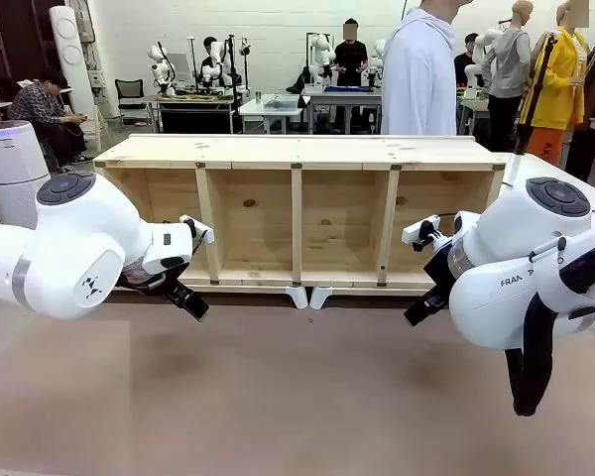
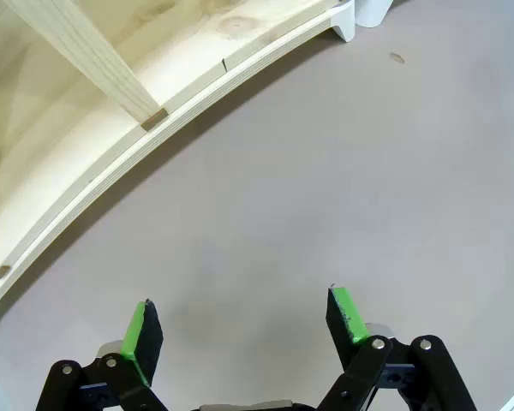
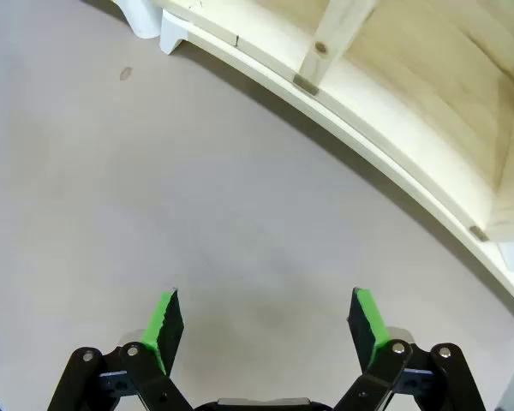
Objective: Perform cable management.
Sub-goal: When the cord part of the Power Cable appears at the lower middle area of the table and stops, grasp the cord part of the Power Cable.
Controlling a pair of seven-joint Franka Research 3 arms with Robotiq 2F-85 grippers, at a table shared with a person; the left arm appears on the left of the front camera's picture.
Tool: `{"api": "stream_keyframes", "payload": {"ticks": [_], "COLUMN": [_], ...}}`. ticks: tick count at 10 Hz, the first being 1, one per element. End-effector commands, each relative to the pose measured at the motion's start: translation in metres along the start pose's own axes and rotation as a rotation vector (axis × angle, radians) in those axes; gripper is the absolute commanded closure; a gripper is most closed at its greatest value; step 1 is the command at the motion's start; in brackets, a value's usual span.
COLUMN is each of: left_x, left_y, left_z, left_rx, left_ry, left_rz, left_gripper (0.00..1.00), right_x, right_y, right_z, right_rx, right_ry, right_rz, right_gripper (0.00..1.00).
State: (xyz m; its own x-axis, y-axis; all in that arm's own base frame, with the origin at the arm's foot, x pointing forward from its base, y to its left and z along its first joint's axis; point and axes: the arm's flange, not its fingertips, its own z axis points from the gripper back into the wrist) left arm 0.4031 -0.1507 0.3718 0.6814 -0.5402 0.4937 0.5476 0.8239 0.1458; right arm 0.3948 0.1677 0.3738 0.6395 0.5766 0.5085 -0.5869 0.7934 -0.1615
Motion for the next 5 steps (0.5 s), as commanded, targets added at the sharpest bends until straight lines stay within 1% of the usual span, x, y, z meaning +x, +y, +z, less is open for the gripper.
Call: {"api": "stream_keyframes", "payload": {"ticks": [1, 5], "left_x": [0.0000, 0.0000], "left_y": [-0.0001, -0.0001], "left_z": [0.0000, 0.0000], "left_rx": [0.000, 0.000], "left_ry": [0.000, 0.000], "left_rz": [0.000, 0.000], "left_gripper": [0.00, 0.00], "right_x": [0.0000, 0.0000], "right_y": [0.0000, 0.0000], "right_z": [0.0000, 0.0000], "right_rx": [0.000, 0.000], "right_ry": [0.000, 0.000], "right_rz": [0.000, 0.000], "right_gripper": [0.00, 0.00]}}
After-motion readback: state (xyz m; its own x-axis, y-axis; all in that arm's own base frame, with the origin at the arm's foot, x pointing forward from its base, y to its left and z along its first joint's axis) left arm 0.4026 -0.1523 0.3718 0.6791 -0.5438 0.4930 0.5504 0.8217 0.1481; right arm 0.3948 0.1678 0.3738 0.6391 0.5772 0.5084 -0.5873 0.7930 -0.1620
